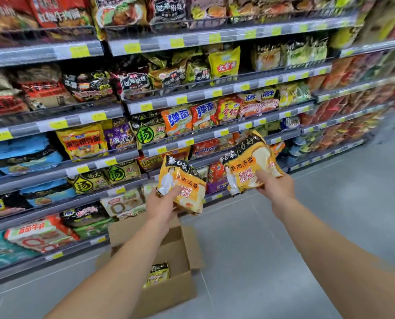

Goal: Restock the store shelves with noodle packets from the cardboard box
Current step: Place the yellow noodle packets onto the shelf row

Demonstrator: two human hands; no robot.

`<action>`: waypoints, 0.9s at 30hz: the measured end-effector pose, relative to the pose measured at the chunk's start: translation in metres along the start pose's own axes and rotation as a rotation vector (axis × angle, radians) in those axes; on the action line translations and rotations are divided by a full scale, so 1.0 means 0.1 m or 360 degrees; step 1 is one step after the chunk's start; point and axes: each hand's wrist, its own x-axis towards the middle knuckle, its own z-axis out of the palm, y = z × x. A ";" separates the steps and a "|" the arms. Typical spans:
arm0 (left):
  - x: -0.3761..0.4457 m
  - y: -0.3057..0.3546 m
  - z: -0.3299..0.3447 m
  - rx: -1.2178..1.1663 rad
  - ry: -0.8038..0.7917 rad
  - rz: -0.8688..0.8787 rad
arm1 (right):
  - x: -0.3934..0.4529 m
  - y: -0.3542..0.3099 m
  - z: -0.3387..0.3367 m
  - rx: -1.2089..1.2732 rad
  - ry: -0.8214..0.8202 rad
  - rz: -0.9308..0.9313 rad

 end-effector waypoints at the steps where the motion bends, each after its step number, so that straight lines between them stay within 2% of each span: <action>1: 0.07 -0.07 0.24 0.0027 0.0008 0.0023 | 0.16 -0.07 -0.17 0.0038 -0.0002 -0.0017; 8: -0.09 0.12 1.34 0.0096 -0.0019 0.0062 | 0.92 -0.45 -0.80 0.0215 0.0025 -0.0014; 13: 0.25 0.31 2.11 0.0183 -0.0049 0.0135 | 1.58 -0.75 -1.08 0.0160 0.0002 -0.0047; 19: 0.86 0.72 3.13 0.0310 -0.0073 0.0281 | 2.58 -1.19 -1.16 0.0078 -0.0026 -0.0128; 22: 1.18 0.99 3.63 0.0290 -0.0169 0.0295 | 3.14 -1.47 -1.11 0.0088 -0.0041 -0.0144; 25: 1.67 1.27 4.03 0.0292 -0.0220 0.0287 | 3.70 -1.76 -1.03 0.0051 -0.0030 -0.0140; 27: 2.30 1.30 4.24 0.0271 -0.0297 0.0278 | 4.04 -1.96 -0.99 0.0090 -0.0054 -0.0154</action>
